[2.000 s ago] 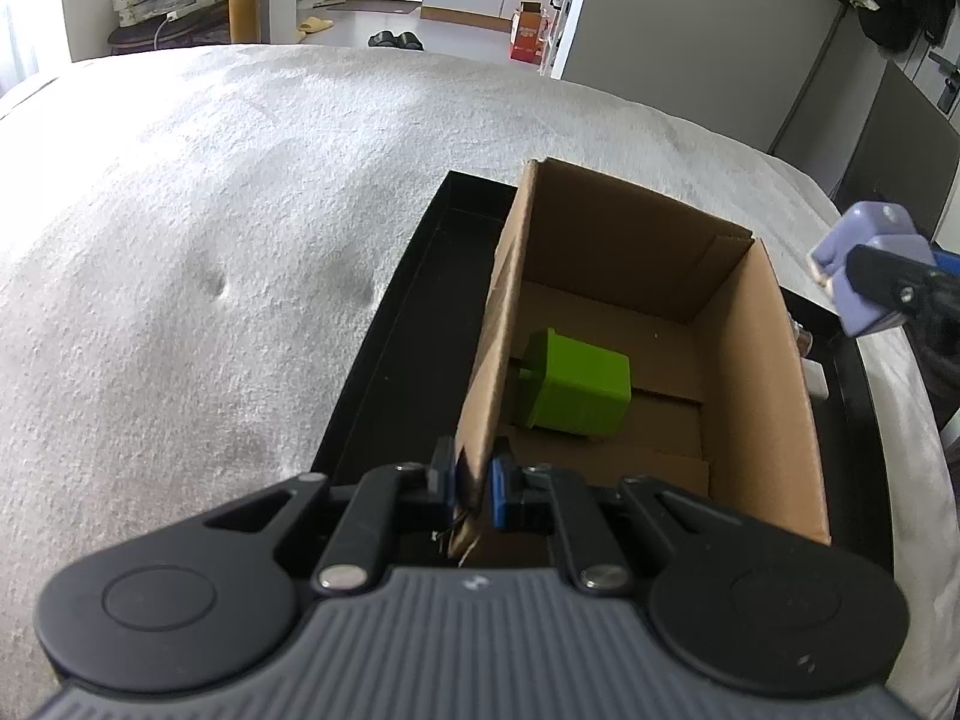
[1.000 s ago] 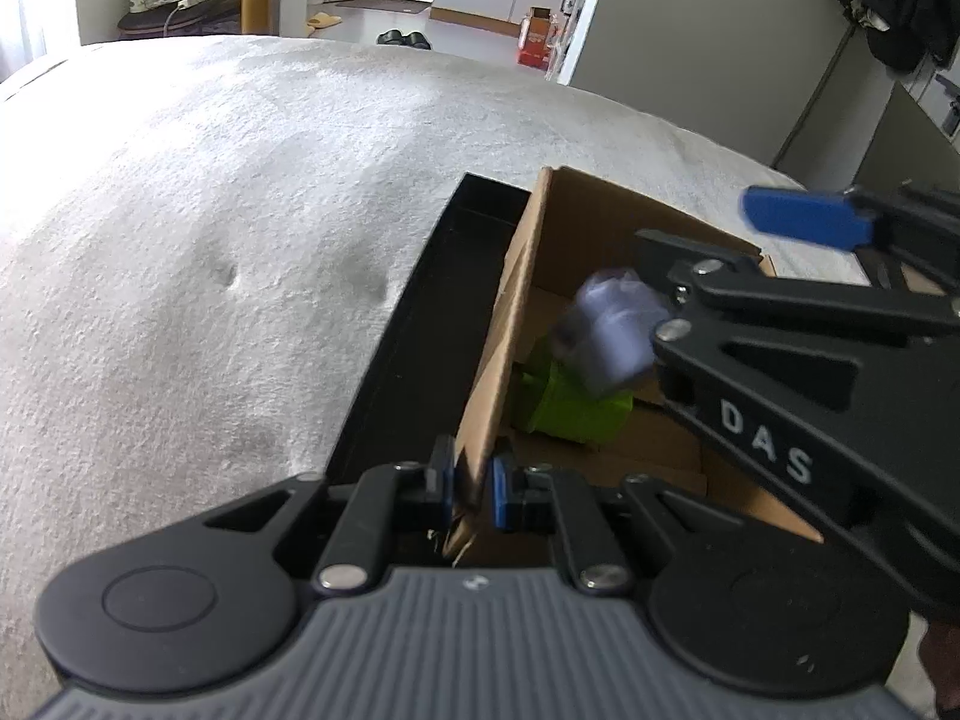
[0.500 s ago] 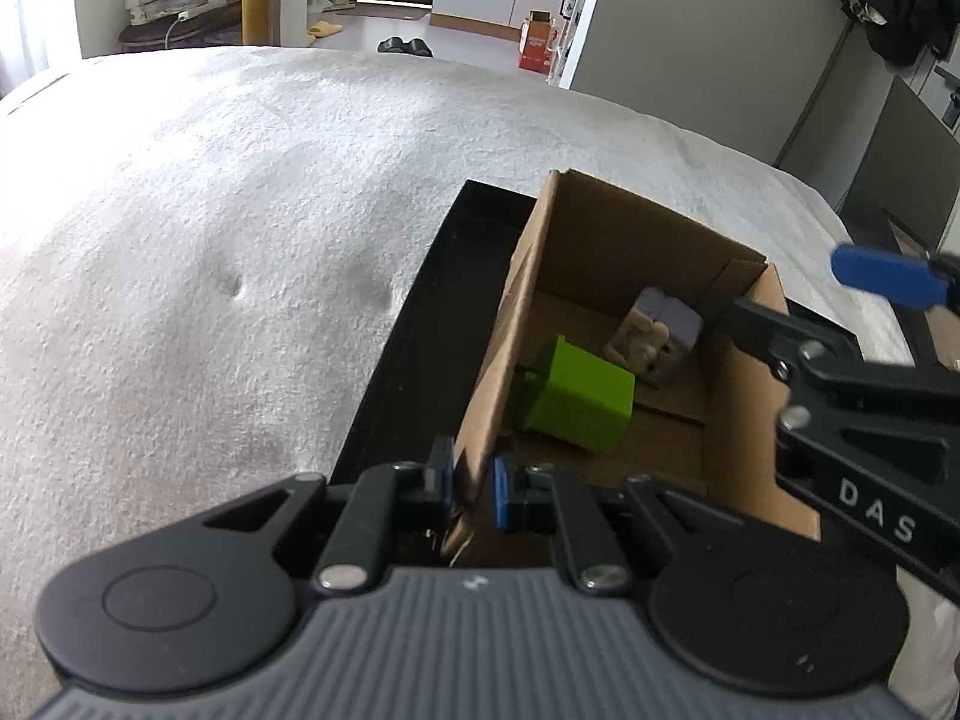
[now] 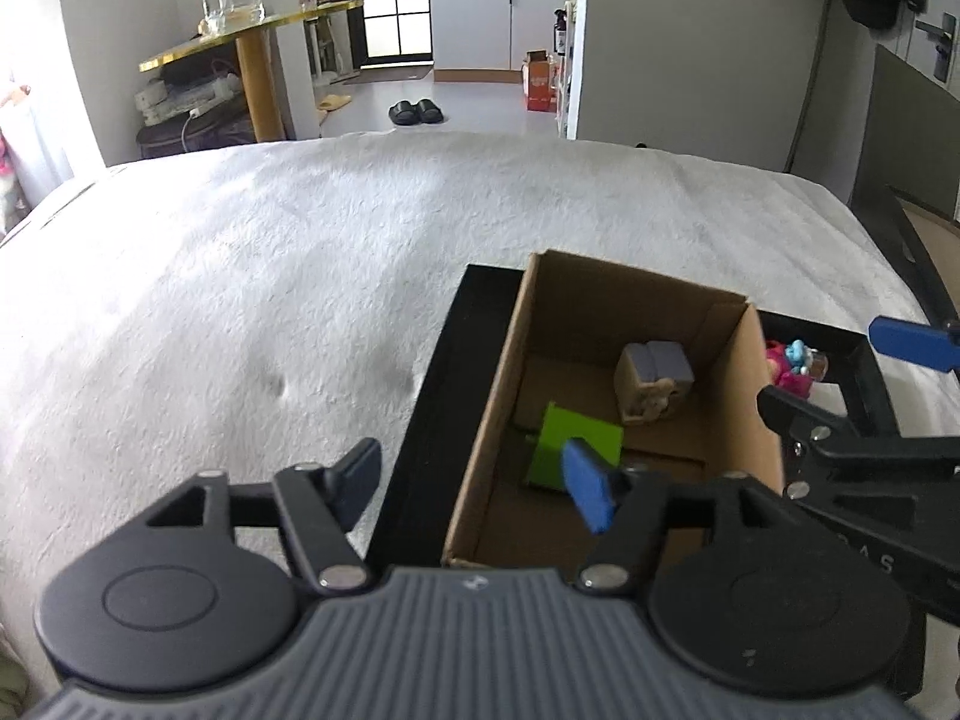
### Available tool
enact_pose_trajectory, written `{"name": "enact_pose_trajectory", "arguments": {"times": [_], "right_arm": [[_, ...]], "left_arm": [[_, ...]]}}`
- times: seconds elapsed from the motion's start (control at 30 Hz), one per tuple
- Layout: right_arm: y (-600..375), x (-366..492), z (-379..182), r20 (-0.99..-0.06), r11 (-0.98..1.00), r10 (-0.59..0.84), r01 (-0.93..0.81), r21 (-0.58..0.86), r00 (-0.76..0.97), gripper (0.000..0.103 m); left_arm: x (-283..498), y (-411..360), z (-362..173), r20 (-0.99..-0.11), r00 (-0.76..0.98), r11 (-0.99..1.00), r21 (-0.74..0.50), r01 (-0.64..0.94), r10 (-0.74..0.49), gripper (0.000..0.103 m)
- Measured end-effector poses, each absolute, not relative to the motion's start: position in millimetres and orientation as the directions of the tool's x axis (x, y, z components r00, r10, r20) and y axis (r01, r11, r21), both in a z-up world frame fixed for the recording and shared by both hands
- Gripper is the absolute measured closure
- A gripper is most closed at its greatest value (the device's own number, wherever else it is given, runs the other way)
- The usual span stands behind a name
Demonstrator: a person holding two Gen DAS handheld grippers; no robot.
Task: Organize rigid objects
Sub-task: 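Move the right tool over the small doll in the tray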
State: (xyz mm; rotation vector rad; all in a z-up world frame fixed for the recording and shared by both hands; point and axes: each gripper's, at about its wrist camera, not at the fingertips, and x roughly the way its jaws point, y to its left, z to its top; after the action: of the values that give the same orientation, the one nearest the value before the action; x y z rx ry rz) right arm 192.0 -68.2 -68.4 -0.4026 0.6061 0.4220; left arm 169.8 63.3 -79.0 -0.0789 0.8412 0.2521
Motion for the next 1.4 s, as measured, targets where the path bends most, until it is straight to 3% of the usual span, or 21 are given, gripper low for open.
{"name": "enact_pose_trajectory", "arguments": {"times": [0.5,1.4], "right_arm": [[-132.5,207.6,-77.7,-0.625,0.892,0.259,-0.431,-0.139,0.737,0.029],[-190.5,266.7,-146.7,-0.633,0.903,0.371,-0.422,0.076,0.680,0.030]], "left_arm": [[178.1,14.6,-68.0,-0.737,0.641,0.973,0.102,-0.208,0.215,0.016],[223.9,-50.2,-86.5,-0.702,0.581,0.910,0.350,-0.223,0.412,0.010]]}}
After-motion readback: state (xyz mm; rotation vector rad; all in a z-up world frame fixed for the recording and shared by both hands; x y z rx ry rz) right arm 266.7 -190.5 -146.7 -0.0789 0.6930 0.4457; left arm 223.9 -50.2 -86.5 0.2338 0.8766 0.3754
